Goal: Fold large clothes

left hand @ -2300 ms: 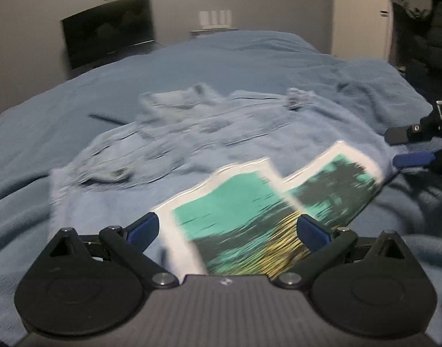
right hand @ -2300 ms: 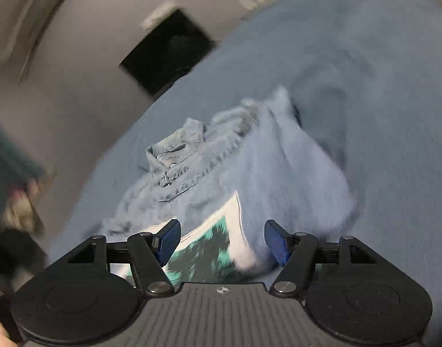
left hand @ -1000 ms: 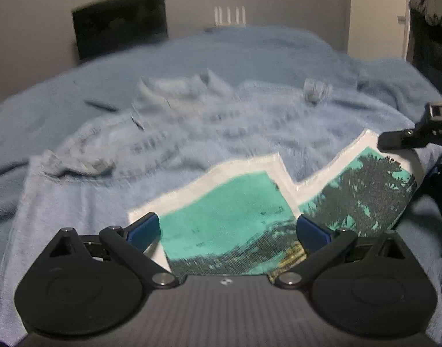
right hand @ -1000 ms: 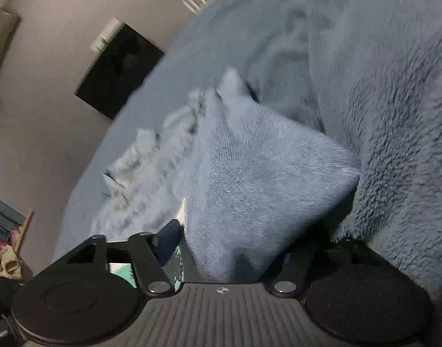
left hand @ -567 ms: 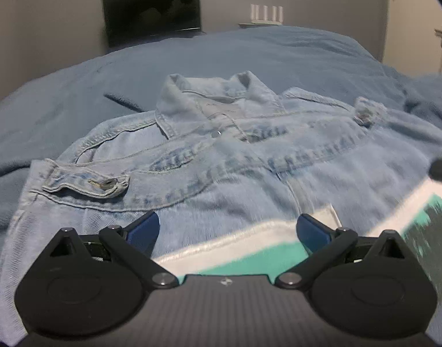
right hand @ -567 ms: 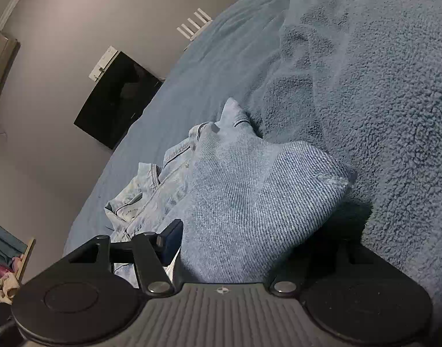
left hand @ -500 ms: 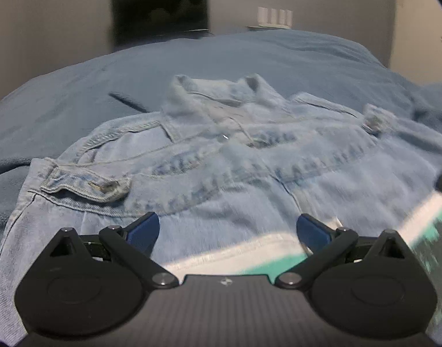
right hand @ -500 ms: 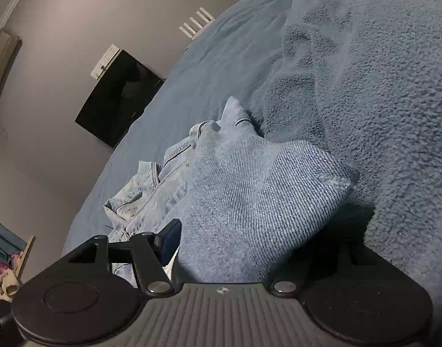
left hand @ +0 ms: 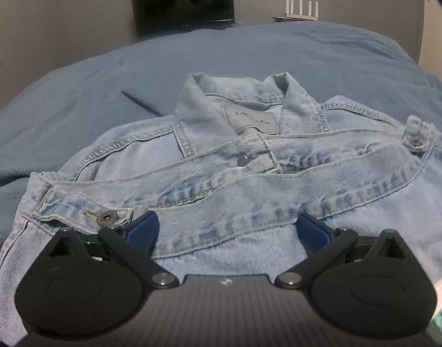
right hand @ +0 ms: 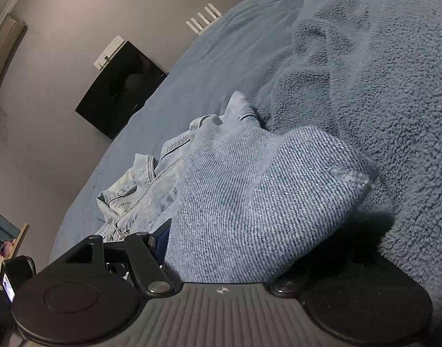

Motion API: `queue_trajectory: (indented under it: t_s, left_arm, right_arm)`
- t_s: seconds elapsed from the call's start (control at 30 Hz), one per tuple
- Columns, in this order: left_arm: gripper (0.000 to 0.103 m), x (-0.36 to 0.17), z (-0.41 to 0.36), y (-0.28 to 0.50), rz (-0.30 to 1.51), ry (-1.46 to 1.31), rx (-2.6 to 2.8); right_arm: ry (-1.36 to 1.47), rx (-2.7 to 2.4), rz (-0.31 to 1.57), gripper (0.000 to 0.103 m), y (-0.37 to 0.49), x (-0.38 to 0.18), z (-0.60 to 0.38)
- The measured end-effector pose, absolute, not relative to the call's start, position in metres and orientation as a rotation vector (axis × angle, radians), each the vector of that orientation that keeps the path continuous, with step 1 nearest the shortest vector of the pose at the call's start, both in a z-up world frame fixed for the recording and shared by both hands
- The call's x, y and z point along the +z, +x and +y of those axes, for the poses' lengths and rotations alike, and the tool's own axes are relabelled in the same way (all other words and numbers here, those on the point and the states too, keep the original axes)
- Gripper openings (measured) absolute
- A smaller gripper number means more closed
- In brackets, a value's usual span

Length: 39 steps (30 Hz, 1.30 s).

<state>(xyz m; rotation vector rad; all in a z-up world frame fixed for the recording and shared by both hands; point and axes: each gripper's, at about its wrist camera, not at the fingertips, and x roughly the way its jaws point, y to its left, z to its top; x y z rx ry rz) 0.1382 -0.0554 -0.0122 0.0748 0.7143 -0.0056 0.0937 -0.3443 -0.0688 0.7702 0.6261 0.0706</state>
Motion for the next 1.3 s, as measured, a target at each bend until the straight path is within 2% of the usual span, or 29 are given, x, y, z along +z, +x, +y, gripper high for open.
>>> queue_trajectory:
  t_s: [0.27, 0.4, 0.57, 0.73, 0.97, 1.03, 1.17, 1.3]
  left_arm:
    - [0.103, 0.018, -0.016, 0.058, 0.728, 0.177, -0.089]
    - [0.103, -0.001, -0.009, 0.039, 0.733, 0.264, -0.056]
    - [0.103, -0.012, -0.015, 0.037, 0.68, 0.297, -0.046]
    - [0.103, -0.013, -0.003, 0.043, 0.694, 0.244, -0.07]
    - [0.103, -0.008, 0.008, 0.047, 0.71, 0.203, -0.113]
    - [0.1, 0.005, 0.018, 0.043, 0.705, 0.175, -0.123]
    - [0.1, 0.051, 0.069, 0.028, 0.608, 0.063, -0.06]
    - [0.1, 0.057, 0.133, 0.031, 0.625, -0.085, 0.101]
  right_arm:
    - [0.782, 0.089, 0.62, 0.073, 0.089, -0.069, -0.347]
    - [0.84, 0.103, 0.623, 0.07, 0.088, -0.072, -0.356]
    - [0.863, 0.089, 0.617, 0.053, 0.083, -0.067, -0.362]
    - [0.569, 0.094, 0.553, 0.045, 0.073, -0.024, -0.326]
    - [0.15, 0.199, 0.408, 0.042, 0.058, 0.047, -0.236]
    - [0.031, 0.242, 0.363, 0.042, 0.051, 0.061, -0.206]
    - [-0.148, 0.324, 0.306, 0.041, 0.038, 0.073, -0.158]
    - [-0.321, 0.393, 0.279, 0.04, 0.025, 0.066, -0.115]
